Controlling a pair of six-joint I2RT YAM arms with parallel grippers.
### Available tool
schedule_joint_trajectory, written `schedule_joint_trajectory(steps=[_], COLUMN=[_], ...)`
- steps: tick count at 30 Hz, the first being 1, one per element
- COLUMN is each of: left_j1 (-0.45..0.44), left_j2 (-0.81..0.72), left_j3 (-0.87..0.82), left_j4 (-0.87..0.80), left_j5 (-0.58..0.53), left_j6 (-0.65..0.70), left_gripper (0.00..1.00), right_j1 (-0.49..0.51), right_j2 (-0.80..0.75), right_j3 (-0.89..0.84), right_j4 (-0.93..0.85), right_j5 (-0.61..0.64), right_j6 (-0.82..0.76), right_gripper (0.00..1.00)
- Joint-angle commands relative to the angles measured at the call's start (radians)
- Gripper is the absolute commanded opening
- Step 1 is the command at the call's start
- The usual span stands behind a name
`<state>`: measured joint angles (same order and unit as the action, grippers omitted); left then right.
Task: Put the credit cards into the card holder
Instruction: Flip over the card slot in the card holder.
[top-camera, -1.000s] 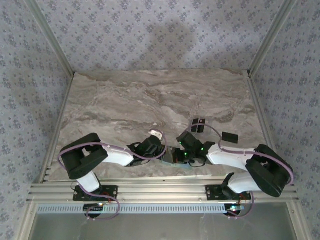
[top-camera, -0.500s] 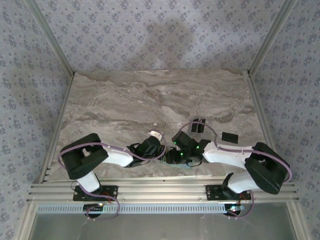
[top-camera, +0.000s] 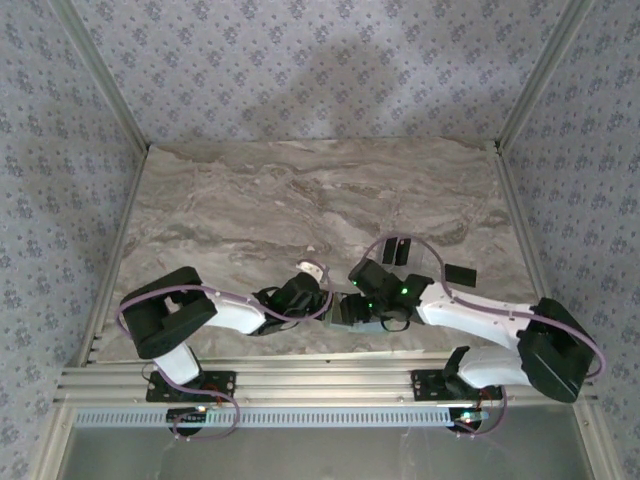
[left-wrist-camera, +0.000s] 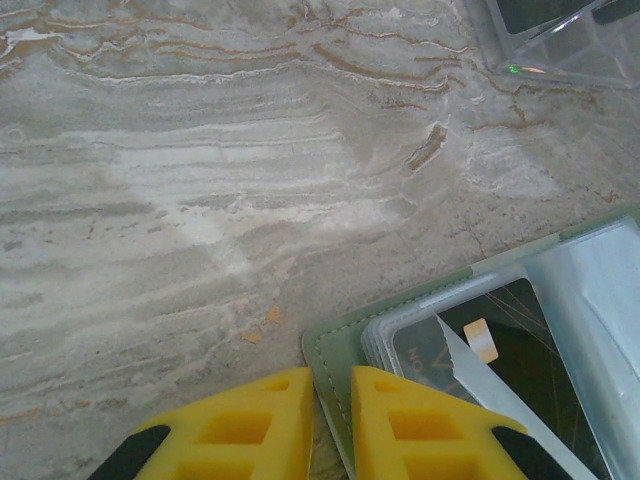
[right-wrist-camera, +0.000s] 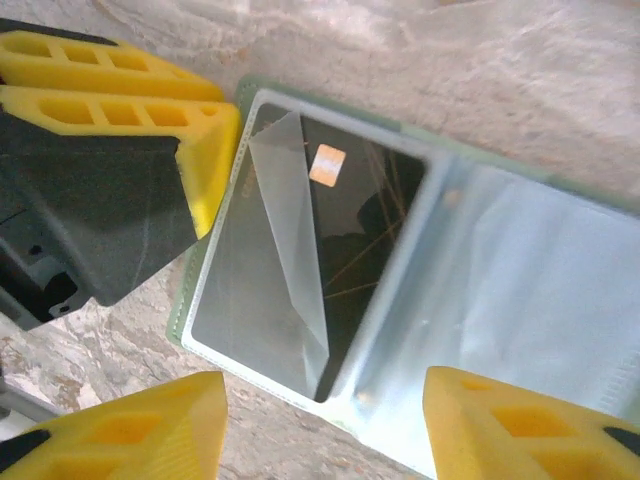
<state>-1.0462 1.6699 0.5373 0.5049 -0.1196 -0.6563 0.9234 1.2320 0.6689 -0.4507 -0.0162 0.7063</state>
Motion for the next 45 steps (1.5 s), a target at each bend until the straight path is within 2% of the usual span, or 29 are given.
schedule_joint_trajectory(steps=[1,4,13,21,26,31,38,45], left_j1=[-0.008,-0.007,-0.005,0.001,0.001,0.002,0.002,0.002], left_j2=[0.079,0.082,0.088,0.088,0.088,0.087,0.104,0.115], left_j3=[-0.043,-0.040,-0.038,-0.036,-0.037,-0.038,-0.039,-0.037], left_j4=[-0.149,-0.147,-0.142,-0.143,-0.143,-0.144,-0.130,-0.122], left_j5=[0.133,0.138,0.147,0.155,0.156,0.158,0.170,0.172], left_j6=[-0.027,-0.026,-0.019,-0.014,-0.012,-0.010,-0.014,-0.013], left_gripper=[0.18,0.18,0.18,0.18,0.18,0.18,0.18,0.18], right_j1=[-0.014,-0.028,-0.064,-0.071,-0.068,-0.062,-0.052,-0.039], right_j2=[-0.035,-0.015,0.120,0.206,0.231,0.235,0.160,0.116], right_j3=[0.027,0.038,0.060,0.036,0.018,0.004,0.023,0.062], right_j4=[-0.123,-0.143,-0.130,-0.062,-0.034,-0.013,-0.039,-0.088], right_j5=[0.090,0.124,0.174,0.185,0.175,0.167,0.183,0.210], right_j6=[-0.023,-0.036,-0.053,-0.034,-0.022,-0.012,-0.022,-0.038], right_gripper=[0.44,0.41,0.49,0.47,0.38,0.23,0.00,0.00])
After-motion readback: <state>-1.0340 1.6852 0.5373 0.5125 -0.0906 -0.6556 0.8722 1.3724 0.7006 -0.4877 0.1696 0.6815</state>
